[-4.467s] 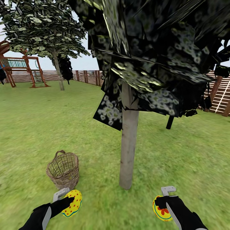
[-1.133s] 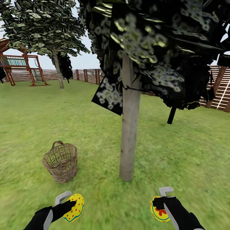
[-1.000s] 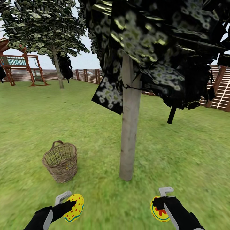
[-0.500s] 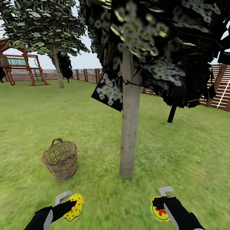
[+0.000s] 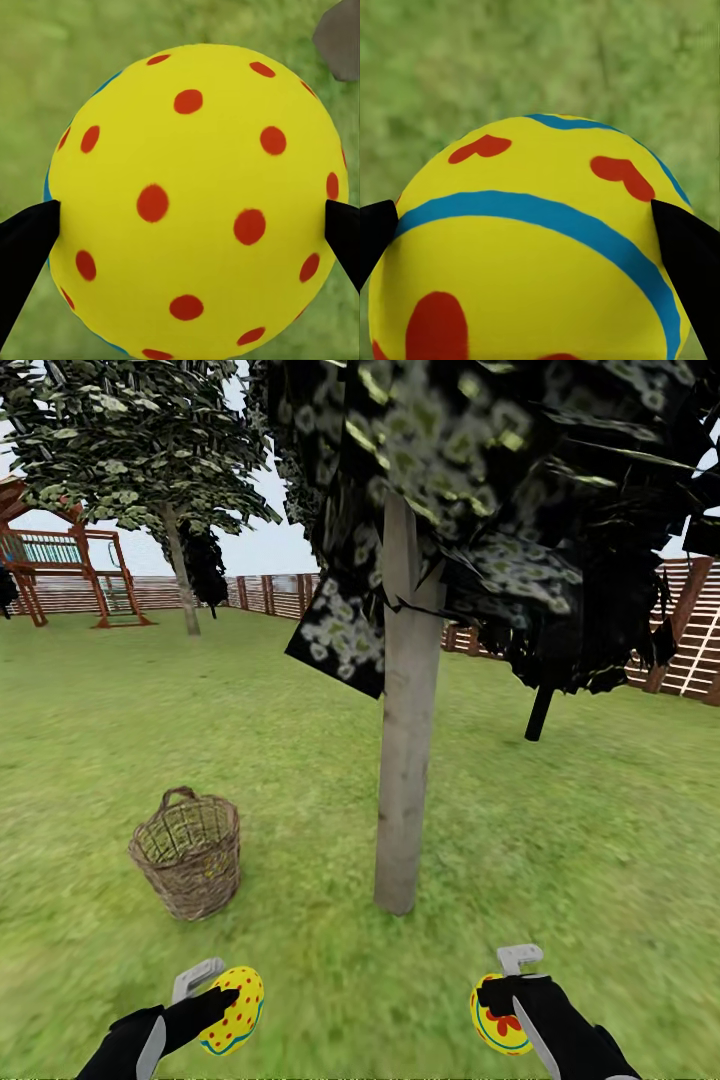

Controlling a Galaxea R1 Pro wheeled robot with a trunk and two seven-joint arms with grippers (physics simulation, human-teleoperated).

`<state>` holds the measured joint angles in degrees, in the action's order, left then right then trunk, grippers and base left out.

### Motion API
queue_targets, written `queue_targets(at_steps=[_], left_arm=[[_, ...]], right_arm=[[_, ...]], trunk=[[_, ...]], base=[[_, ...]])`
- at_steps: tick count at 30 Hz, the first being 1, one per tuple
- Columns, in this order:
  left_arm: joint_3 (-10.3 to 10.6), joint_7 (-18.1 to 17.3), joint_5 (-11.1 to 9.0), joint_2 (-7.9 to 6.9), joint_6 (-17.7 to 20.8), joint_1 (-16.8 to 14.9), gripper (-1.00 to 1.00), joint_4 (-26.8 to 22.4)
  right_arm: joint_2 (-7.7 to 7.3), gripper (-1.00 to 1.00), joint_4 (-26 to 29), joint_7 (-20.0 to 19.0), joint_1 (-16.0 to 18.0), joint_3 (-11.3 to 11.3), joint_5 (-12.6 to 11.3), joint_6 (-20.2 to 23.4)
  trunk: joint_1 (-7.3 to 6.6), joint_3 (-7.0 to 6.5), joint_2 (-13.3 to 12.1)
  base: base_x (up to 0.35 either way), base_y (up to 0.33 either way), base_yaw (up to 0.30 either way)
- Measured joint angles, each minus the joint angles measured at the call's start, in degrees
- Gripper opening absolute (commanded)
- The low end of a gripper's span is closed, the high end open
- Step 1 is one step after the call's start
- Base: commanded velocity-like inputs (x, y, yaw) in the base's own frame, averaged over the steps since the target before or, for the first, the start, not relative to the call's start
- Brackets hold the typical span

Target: Take the three Easter eggs out of the wicker basket on the lawn in the garden, then place them on the lawn next to a single tree (choose any tree) so that all three eggs are next to the same tree and none are left in the basket.

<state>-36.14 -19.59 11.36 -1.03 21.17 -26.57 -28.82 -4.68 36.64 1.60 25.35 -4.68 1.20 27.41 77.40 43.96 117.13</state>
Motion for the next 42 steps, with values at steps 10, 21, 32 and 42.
queue_targets(at_steps=[10, 21, 32, 42], left_arm=[[0.0, 0.0, 0.0, 0.14, 0.0, 0.0, -1.0, 0.0], [0.0, 0.0, 0.0, 0.18, 0.0, 0.0, -1.0, 0.0], [0.0, 0.0, 0.0, 0.18, 0.0, 0.0, -1.0, 0.0], [0.0, 0.0, 0.0, 0.18, 0.0, 0.0, -1.0, 0.0]], right_arm=[[0.03, -1.0, 0.0, 0.0, 0.0, 0.0, 0.0, 0.1], [0.18, -1.0, -0.4, 0.0, 0.0, 0.0, 0.1, 0.0], [0.18, -1.0, -0.4, 0.0, 0.0, 0.0, 0.1, 0.0], [0.23, -1.0, -0.4, 0.0, 0.0, 0.0, 0.1, 0.0]], trunk=[[2.2, 1.8, 4.0], [4.61, 3.77, 8.4], [7.03, 5.75, 12.8], [9.23, 7.54, 16.8]], base=[[0.0, 0.0, 0.0], [0.0, 0.0, 0.0], [0.0, 0.0, 0.0], [0.0, 0.0, 0.0]])
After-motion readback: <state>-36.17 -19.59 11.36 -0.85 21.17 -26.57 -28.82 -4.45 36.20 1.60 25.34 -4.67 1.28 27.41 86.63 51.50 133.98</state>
